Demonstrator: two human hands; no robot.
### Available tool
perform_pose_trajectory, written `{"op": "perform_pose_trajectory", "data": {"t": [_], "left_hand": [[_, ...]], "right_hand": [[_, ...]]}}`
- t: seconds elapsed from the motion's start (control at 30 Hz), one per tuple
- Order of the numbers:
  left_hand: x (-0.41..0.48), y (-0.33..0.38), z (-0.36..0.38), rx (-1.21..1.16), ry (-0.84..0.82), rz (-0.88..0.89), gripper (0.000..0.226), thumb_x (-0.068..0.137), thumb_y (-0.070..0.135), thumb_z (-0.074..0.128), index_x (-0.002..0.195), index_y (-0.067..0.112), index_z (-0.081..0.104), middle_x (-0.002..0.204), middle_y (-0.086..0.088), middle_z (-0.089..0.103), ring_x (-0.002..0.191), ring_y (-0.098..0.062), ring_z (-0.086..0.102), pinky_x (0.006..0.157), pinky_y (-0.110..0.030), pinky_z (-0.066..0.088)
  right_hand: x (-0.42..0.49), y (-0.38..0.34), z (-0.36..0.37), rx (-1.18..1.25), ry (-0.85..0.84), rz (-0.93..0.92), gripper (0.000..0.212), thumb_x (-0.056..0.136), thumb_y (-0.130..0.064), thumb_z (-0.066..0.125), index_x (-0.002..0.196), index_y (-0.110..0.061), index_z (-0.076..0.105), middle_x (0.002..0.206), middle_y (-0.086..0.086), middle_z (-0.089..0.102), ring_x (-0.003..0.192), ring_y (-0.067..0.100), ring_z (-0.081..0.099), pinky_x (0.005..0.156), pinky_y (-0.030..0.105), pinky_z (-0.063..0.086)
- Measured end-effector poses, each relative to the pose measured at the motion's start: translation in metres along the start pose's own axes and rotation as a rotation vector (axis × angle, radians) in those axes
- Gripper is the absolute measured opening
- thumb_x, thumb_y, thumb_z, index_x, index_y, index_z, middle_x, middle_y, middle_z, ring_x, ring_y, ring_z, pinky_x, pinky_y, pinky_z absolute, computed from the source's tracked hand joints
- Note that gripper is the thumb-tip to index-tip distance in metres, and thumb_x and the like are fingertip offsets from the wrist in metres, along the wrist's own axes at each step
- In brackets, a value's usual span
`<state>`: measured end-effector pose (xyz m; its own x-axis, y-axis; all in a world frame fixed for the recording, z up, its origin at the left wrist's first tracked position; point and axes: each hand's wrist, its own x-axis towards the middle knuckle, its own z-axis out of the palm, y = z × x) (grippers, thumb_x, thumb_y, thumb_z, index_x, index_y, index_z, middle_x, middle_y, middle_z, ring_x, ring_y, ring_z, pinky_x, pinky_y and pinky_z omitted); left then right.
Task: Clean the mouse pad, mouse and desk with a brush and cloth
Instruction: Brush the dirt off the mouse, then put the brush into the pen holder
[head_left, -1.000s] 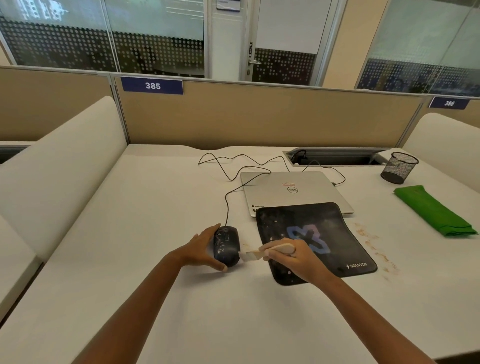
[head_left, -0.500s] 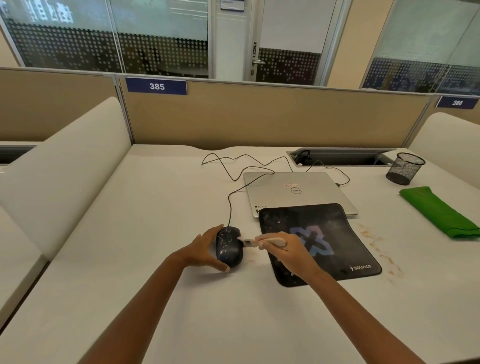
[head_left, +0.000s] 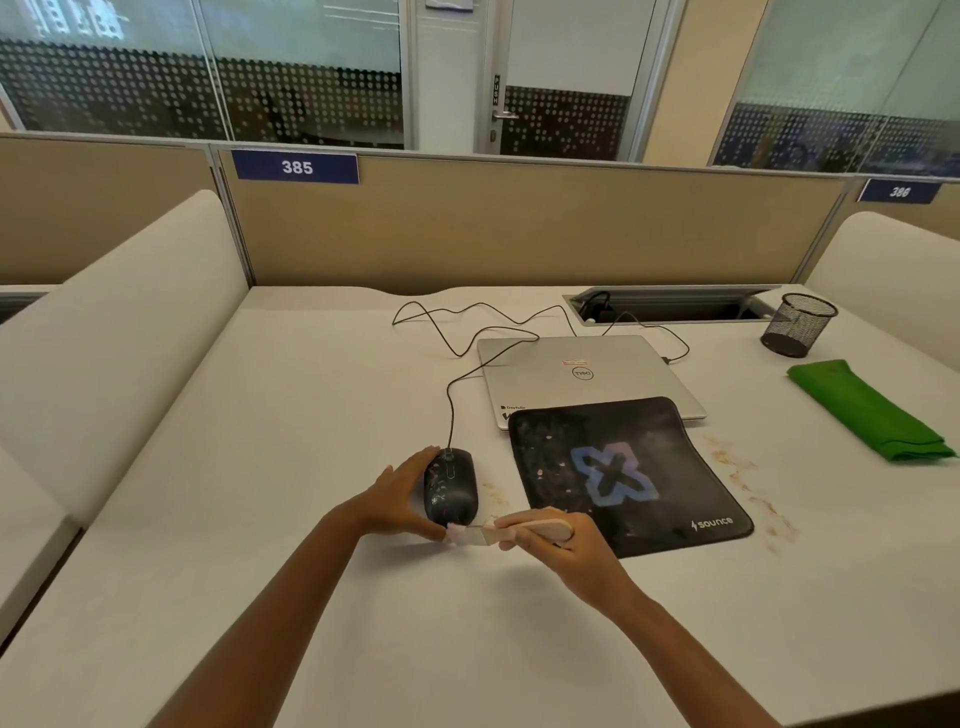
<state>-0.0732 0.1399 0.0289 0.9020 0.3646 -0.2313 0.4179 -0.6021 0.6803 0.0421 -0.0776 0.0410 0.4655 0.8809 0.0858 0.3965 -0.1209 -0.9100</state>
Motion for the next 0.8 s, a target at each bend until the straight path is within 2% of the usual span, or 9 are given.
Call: {"op": "perform_pose_trajectory", "data": {"t": [0.1, 0.2, 0.33, 0.43, 0.5, 0.57, 0.63, 0.7, 0.8], "left_hand": [[0.0, -0.002, 0.001, 0.0, -0.002, -0.015, 0.115, 0.063, 0.039, 0.08, 0.149, 0.02, 0.006, 0.154, 0.0, 0.021, 0.141, -0.021, 0.022, 0.118, -0.04, 0.01], [0.001, -0.003, 0.002, -0.006, -0.016, -0.042, 0.12, 0.069, 0.037, 0.081, 0.15, 0.021, -0.007, 0.158, 0.0, 0.011, 0.146, -0.024, 0.013, 0.119, -0.043, 0.0], [0.003, 0.002, 0.002, 0.013, -0.005, -0.055, 0.139, 0.048, 0.061, 0.072, 0.148, 0.023, -0.016, 0.159, 0.0, -0.004, 0.147, -0.025, 0.003, 0.119, -0.044, -0.001], [0.007, 0.011, 0.007, 0.046, 0.113, -0.013, 0.144, 0.038, 0.076, 0.059, 0.148, 0.023, -0.016, 0.159, 0.002, -0.012, 0.147, -0.022, -0.006, 0.117, -0.048, -0.006], [0.01, 0.023, 0.014, 0.026, 0.216, 0.038, 0.145, 0.036, 0.086, 0.057, 0.149, 0.022, -0.01, 0.156, 0.009, -0.012, 0.145, -0.013, -0.009, 0.117, -0.045, -0.007], [0.014, 0.039, 0.027, 0.003, 0.322, 0.116, 0.125, 0.054, 0.087, 0.053, 0.149, 0.022, 0.004, 0.154, 0.013, -0.005, 0.142, -0.007, -0.007, 0.117, -0.038, -0.005], [0.018, 0.056, 0.043, 0.012, 0.447, 0.222, 0.08, 0.08, 0.054, 0.061, 0.145, 0.021, 0.027, 0.156, 0.005, 0.018, 0.146, -0.012, 0.003, 0.117, -0.032, 0.001], [0.022, 0.077, 0.063, 0.028, 0.514, 0.304, 0.048, 0.089, 0.031, 0.06, 0.134, 0.02, 0.047, 0.147, 0.002, 0.038, 0.146, -0.013, 0.013, 0.116, -0.028, 0.007], [0.03, 0.112, 0.096, 0.072, 0.492, 0.38, 0.035, 0.093, 0.03, 0.054, 0.128, 0.025, 0.052, 0.142, 0.008, 0.045, 0.144, -0.008, 0.016, 0.116, -0.026, 0.008]], "right_hand": [[-0.001, 0.001, 0.002, 0.071, 0.029, -0.001, 0.019, 0.09, -0.008, 0.054, 0.101, -0.018, 0.065, 0.091, -0.007, 0.068, 0.085, 0.003, 0.066, 0.079, 0.012, 0.051], [-0.004, 0.004, -0.005, 0.104, 0.07, 0.006, 0.02, 0.09, -0.004, 0.052, 0.097, -0.018, 0.065, 0.084, -0.007, 0.068, 0.078, -0.001, 0.065, 0.069, 0.008, 0.049], [-0.011, 0.01, -0.023, 0.123, 0.134, 0.01, 0.023, 0.09, -0.001, 0.052, 0.095, -0.018, 0.066, 0.081, -0.004, 0.069, 0.079, 0.004, 0.068, 0.073, 0.013, 0.053], [-0.019, 0.018, -0.039, 0.122, 0.178, 0.032, 0.024, 0.089, -0.001, 0.054, 0.092, -0.02, 0.067, 0.083, -0.006, 0.07, 0.082, 0.004, 0.068, 0.072, 0.013, 0.053], [-0.024, 0.026, -0.049, 0.117, 0.213, 0.052, 0.021, 0.088, 0.0, 0.055, 0.096, -0.015, 0.067, 0.084, -0.007, 0.069, 0.082, 0.002, 0.068, 0.07, 0.012, 0.053], [-0.03, 0.033, -0.06, 0.115, 0.249, 0.064, 0.02, 0.088, 0.001, 0.055, 0.098, -0.013, 0.066, 0.084, -0.006, 0.068, 0.081, 0.002, 0.067, 0.068, 0.01, 0.052], [-0.035, 0.038, -0.071, 0.107, 0.27, 0.08, 0.019, 0.089, -0.001, 0.054, 0.097, -0.014, 0.065, 0.087, -0.003, 0.068, 0.082, 0.011, 0.067, 0.071, 0.012, 0.052], [-0.039, 0.044, -0.084, 0.102, 0.287, 0.096, 0.016, 0.09, -0.003, 0.053, 0.098, -0.01, 0.064, 0.09, 0.002, 0.068, 0.088, 0.018, 0.066, 0.076, 0.017, 0.053], [-0.044, 0.046, -0.104, 0.116, 0.314, 0.086, 0.014, 0.09, -0.003, 0.053, 0.097, -0.008, 0.064, 0.09, 0.006, 0.069, 0.091, 0.025, 0.065, 0.08, 0.025, 0.053]]}}
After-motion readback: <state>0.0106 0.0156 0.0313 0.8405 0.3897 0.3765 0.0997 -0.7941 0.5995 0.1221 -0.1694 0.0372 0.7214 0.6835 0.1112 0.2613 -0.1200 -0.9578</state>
